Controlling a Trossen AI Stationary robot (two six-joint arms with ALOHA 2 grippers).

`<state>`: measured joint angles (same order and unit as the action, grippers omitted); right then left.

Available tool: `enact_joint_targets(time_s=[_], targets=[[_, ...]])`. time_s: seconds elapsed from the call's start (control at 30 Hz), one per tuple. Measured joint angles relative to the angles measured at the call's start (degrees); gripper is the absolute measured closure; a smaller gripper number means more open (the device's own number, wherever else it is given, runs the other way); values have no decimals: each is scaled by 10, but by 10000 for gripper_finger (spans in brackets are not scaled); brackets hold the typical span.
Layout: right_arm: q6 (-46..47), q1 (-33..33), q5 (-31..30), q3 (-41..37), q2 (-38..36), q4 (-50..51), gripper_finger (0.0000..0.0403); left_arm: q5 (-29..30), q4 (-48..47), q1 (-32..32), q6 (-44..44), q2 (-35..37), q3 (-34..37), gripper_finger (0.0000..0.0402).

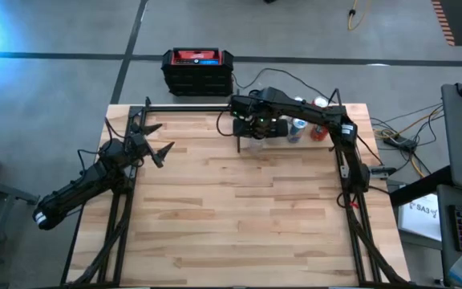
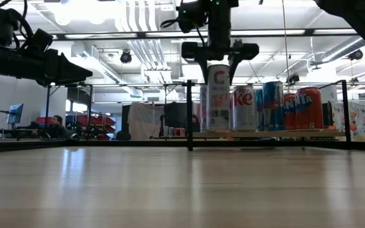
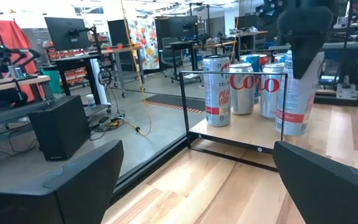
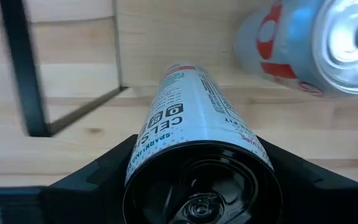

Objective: Place canned beverage on shelf
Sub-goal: Put the white pink soda can on the shelf aligned with the other white pink soda can

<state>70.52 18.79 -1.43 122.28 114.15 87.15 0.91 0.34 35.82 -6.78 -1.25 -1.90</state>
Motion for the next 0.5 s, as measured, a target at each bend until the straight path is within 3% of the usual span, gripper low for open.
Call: enact_joint_targets(time_s=[0.5], targets=[[39,21,-16,12,0,-32,151,0,0,0,0,0,0,3]])
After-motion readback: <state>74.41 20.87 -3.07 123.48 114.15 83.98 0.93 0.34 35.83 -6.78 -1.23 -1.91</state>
